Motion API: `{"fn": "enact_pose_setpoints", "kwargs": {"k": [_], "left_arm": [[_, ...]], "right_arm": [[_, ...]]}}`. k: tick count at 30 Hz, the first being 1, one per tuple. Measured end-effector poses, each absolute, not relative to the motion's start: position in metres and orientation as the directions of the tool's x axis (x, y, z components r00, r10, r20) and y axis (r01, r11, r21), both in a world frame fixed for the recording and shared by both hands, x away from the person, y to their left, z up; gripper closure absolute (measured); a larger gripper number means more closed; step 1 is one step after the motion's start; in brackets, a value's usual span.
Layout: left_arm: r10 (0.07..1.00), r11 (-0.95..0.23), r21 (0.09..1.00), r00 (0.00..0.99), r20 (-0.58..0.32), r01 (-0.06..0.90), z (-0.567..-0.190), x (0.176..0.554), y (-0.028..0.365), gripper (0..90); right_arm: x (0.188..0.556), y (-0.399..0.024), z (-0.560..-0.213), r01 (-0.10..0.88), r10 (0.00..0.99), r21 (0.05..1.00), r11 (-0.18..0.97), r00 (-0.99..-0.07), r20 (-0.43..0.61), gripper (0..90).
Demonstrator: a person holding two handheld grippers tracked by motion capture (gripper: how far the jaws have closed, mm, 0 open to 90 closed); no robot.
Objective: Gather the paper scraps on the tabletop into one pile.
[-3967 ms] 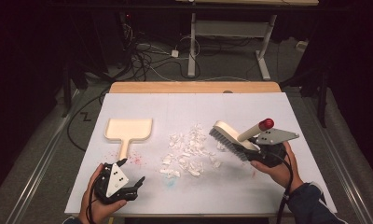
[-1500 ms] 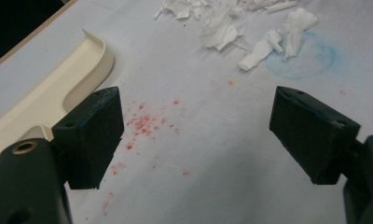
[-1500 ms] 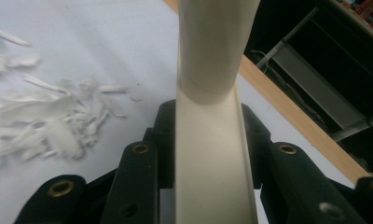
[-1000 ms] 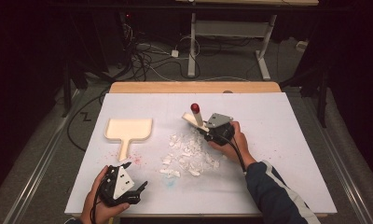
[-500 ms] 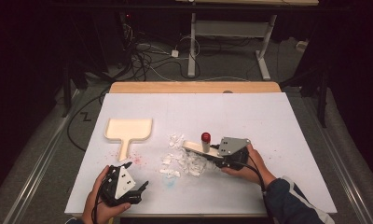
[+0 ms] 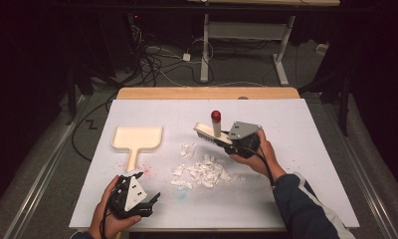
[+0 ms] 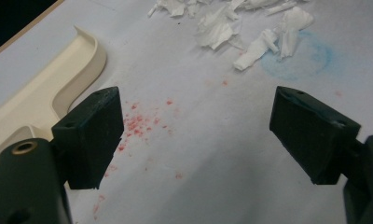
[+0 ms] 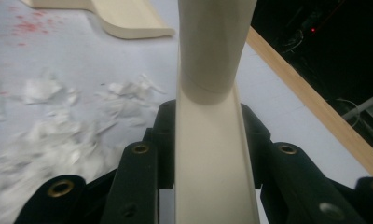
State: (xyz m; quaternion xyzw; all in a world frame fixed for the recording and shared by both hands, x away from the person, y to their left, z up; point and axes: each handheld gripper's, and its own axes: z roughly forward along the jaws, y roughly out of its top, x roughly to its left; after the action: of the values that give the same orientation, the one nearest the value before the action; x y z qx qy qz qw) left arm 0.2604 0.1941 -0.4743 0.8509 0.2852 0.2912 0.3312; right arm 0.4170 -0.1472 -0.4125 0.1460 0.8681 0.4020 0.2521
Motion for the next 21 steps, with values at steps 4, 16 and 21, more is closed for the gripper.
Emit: {"fn": "enact_pose_setpoints", "kwargs": {"k": [4,16,21], "left_arm": [[0.674,-0.62,0.729,0.672,0.306,0.29,-0.475,0.26,0.195,16.8],[0.663,-0.634,0.716,0.683,0.307,0.293,-0.477,0.258,0.195,16.8],[0.654,-0.643,0.707,0.693,0.305,0.295,-0.478,0.258,0.193,16.8]], "right_arm": [[0.448,-0.132,-0.424,0.078,0.472,0.763,0.641,-0.824,-0.313,68.2],[0.461,-0.084,-0.449,0.047,0.414,0.744,0.666,-0.853,-0.317,67.8],[0.434,-0.081,-0.451,-0.037,0.267,0.759,0.651,-0.924,-0.273,67.6]]}}
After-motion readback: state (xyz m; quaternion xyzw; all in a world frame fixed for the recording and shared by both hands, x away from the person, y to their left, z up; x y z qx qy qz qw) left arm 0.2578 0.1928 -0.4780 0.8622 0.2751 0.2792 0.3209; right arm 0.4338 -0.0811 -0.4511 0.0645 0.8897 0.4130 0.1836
